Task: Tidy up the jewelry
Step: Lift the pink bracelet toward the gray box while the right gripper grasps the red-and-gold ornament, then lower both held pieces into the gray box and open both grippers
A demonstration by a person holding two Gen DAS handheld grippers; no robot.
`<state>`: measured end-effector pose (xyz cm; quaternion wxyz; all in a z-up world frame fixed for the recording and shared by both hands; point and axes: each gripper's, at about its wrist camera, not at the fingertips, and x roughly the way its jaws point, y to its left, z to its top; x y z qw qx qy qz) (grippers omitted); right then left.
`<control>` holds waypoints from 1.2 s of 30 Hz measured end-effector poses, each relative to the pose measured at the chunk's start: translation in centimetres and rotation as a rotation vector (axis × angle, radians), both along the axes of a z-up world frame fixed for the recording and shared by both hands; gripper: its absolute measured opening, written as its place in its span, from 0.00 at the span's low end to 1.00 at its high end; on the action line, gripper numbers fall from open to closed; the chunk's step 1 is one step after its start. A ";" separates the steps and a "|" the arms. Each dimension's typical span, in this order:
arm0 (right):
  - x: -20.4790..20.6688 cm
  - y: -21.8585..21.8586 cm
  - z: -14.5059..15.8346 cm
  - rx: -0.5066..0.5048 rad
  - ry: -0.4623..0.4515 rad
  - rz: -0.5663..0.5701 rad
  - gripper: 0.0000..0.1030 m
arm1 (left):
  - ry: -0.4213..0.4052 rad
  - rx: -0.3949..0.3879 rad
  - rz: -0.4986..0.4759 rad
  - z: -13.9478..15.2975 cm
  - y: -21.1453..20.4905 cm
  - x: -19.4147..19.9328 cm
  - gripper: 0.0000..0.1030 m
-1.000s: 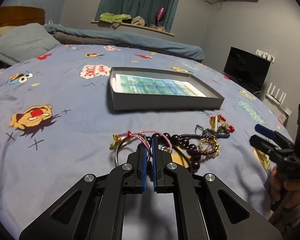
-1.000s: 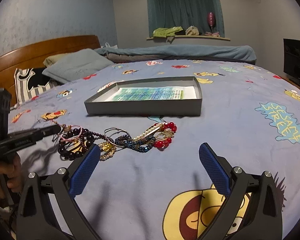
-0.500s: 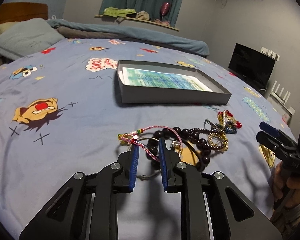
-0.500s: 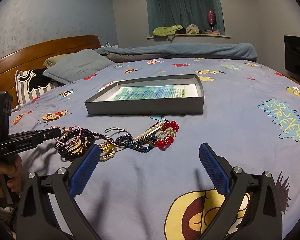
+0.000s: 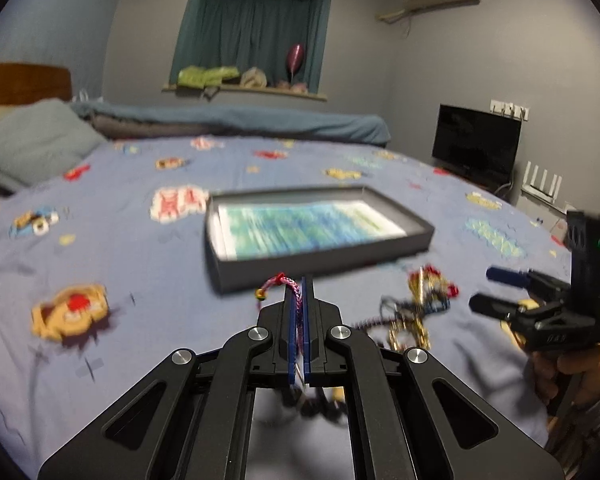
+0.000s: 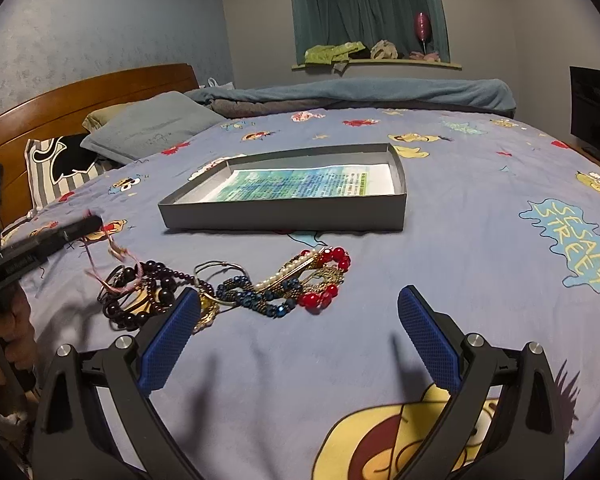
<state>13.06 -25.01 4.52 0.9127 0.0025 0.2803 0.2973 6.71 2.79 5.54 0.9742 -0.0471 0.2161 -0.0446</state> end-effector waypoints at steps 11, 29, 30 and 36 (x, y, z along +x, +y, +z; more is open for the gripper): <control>3.8 0.0 -1.2 -0.040 0.117 -0.027 0.59 | -0.058 -0.094 0.018 2.1 3.1 2.7 0.03; 4.2 0.5 1.2 -0.033 0.013 0.007 0.02 | -0.068 -0.054 0.017 2.3 2.5 2.5 0.03; 4.1 0.4 1.8 -0.023 -0.004 0.002 0.02 | -0.070 -0.056 0.018 2.4 2.5 2.5 0.03; 4.3 -0.5 5.8 0.050 -0.101 -0.010 0.02 | -0.081 -0.065 0.016 2.4 2.5 2.8 0.03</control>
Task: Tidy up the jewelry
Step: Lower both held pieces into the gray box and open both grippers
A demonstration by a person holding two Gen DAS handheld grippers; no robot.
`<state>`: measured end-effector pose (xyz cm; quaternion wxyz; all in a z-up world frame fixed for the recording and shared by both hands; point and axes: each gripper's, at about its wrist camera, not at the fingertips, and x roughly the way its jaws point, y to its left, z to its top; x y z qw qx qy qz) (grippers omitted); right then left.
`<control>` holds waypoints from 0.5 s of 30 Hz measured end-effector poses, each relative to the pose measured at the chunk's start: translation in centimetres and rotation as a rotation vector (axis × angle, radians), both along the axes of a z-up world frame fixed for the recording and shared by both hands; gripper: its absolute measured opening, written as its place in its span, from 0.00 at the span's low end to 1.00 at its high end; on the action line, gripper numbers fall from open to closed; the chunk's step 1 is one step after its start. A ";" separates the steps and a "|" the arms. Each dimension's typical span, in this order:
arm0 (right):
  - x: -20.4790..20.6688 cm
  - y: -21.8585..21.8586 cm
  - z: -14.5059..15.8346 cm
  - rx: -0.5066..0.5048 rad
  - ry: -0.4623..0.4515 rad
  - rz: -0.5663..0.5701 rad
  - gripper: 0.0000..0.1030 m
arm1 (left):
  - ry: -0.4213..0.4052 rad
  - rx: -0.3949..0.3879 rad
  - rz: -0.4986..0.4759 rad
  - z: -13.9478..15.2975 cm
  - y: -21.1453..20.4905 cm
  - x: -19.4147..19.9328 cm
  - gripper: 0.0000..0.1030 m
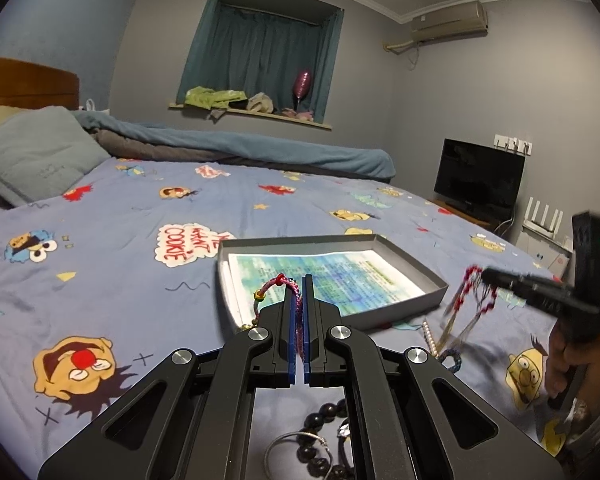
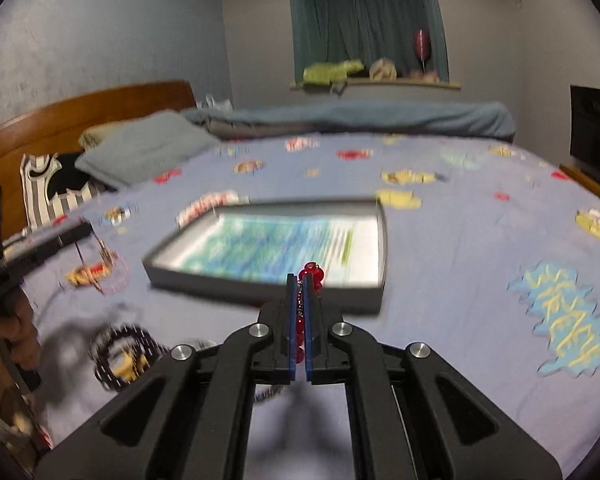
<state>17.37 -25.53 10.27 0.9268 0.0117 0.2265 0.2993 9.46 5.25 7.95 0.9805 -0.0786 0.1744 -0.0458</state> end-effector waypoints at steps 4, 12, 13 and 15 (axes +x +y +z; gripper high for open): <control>0.7 -0.1 2.5 0.027 -0.042 0.009 0.02 | -0.011 -0.010 -0.011 0.2 -0.3 0.4 0.03; 4.2 2.1 5.2 0.044 -0.080 0.037 0.02 | -0.049 -0.041 -0.047 1.2 -1.0 3.0 0.03; 4.7 2.5 5.0 0.044 -0.071 0.043 0.02 | -0.055 -0.045 -0.051 1.4 -1.1 3.6 0.03; 5.6 3.1 4.2 0.038 -0.052 0.051 0.02 | -0.059 -0.049 -0.055 1.6 -1.4 4.6 0.03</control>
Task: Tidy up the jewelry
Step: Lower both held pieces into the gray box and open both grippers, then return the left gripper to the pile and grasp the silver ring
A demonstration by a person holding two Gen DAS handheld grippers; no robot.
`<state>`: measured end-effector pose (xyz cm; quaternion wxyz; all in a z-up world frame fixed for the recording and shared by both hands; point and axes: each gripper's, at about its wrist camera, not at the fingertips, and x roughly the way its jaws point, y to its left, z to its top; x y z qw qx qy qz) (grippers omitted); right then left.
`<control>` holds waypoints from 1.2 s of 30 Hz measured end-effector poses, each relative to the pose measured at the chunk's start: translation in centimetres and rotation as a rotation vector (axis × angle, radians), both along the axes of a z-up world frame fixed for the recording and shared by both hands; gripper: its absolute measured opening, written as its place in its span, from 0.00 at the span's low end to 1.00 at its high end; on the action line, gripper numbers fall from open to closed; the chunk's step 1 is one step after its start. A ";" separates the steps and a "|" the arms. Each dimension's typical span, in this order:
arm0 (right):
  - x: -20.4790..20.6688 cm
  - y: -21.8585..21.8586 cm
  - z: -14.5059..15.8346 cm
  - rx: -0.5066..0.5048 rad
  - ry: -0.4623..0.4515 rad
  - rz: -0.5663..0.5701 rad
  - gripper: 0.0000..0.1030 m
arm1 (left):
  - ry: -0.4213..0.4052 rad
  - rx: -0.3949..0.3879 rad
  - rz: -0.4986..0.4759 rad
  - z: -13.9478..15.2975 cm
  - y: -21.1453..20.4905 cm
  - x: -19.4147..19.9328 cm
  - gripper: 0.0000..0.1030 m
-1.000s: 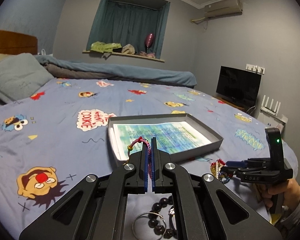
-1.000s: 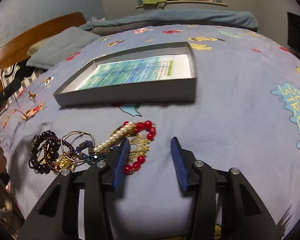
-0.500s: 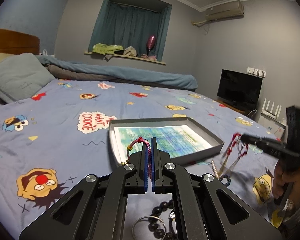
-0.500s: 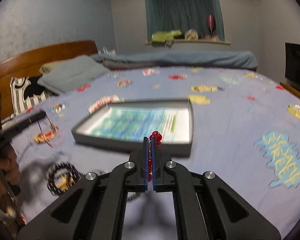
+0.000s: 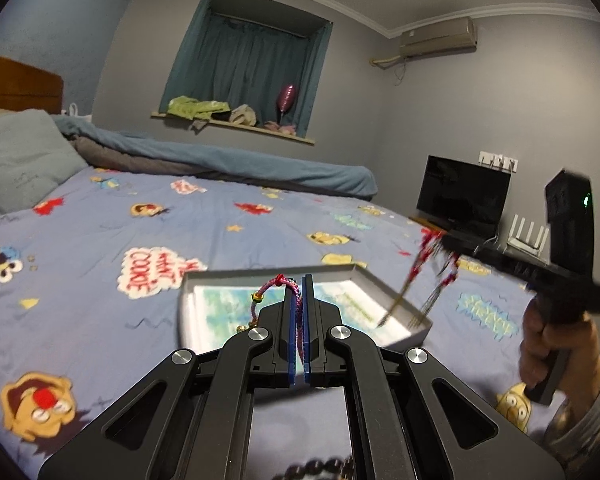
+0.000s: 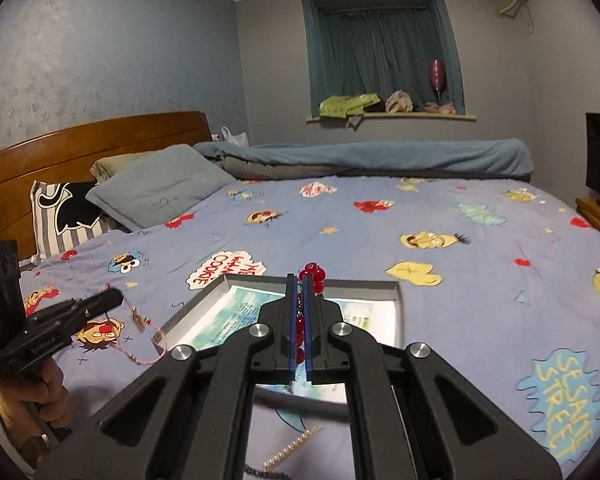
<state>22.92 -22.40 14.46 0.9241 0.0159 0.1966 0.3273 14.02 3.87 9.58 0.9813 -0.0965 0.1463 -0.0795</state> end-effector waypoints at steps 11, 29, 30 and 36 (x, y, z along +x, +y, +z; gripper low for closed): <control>4.3 2.6 -5.1 -0.068 0.137 -0.012 0.02 | 0.165 0.079 -0.020 -2.0 -2.2 8.4 0.03; 4.6 1.9 -7.1 -0.116 0.189 -0.050 0.43 | 0.343 0.002 0.035 -4.9 0.9 9.3 0.76; 4.4 1.8 -7.1 -0.115 0.184 -0.049 0.43 | 0.342 0.010 0.031 -5.0 0.8 8.9 0.76; 2.1 1.3 -6.9 -0.119 0.150 -0.036 0.43 | 0.314 0.030 0.009 -4.6 0.3 6.6 0.76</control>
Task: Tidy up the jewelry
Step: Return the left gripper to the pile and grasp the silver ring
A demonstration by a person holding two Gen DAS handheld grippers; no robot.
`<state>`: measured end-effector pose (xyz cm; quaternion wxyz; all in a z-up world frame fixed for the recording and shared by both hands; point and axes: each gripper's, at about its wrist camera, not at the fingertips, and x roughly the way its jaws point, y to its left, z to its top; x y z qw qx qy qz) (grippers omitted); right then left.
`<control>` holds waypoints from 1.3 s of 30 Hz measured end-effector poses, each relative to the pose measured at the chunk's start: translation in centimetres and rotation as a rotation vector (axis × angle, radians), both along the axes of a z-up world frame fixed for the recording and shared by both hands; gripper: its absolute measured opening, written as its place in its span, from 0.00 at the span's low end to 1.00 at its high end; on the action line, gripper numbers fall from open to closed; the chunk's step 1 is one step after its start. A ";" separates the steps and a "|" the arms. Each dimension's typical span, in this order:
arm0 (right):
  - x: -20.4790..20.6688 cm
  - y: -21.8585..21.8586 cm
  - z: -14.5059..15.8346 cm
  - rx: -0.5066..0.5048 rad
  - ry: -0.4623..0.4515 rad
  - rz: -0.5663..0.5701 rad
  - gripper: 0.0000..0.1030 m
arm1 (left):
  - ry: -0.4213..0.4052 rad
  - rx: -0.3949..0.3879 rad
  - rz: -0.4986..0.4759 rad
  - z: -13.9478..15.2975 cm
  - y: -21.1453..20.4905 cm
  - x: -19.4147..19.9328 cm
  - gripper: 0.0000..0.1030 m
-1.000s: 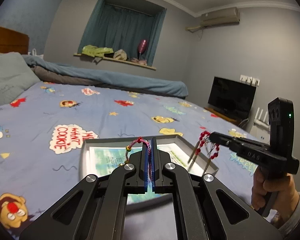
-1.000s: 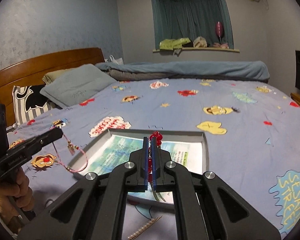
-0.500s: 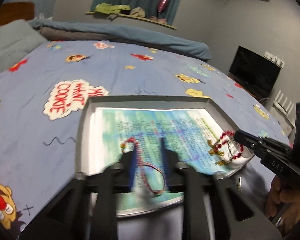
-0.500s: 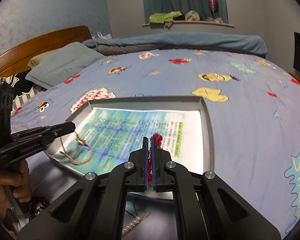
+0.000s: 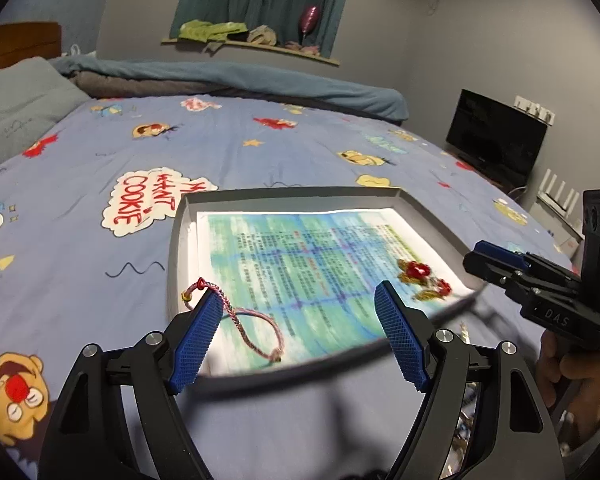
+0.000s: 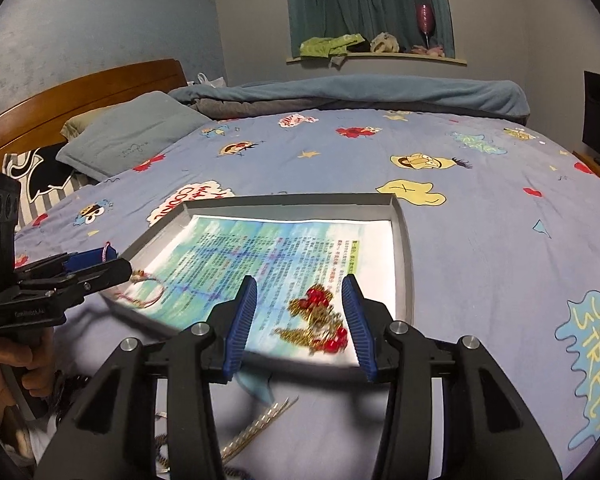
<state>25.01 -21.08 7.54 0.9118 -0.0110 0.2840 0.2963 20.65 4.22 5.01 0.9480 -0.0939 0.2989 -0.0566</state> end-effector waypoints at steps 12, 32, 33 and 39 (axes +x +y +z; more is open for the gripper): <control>-3.6 -1.6 -0.8 -0.019 -0.007 -0.004 0.43 | -0.013 0.000 -0.083 -0.5 -1.9 -4.2 0.76; -3.9 -2.7 -2.2 -0.002 0.062 0.012 0.43 | 0.055 0.008 -0.234 -2.7 -5.8 -5.2 0.54; -4.0 -2.7 -2.2 -0.002 0.062 0.012 0.43 | 0.058 0.005 -0.241 -2.8 -6.0 -5.2 0.53; -4.0 -2.7 -2.4 -0.011 0.071 0.018 0.43 | 0.106 -0.022 -0.302 -3.7 -7.6 -4.8 0.51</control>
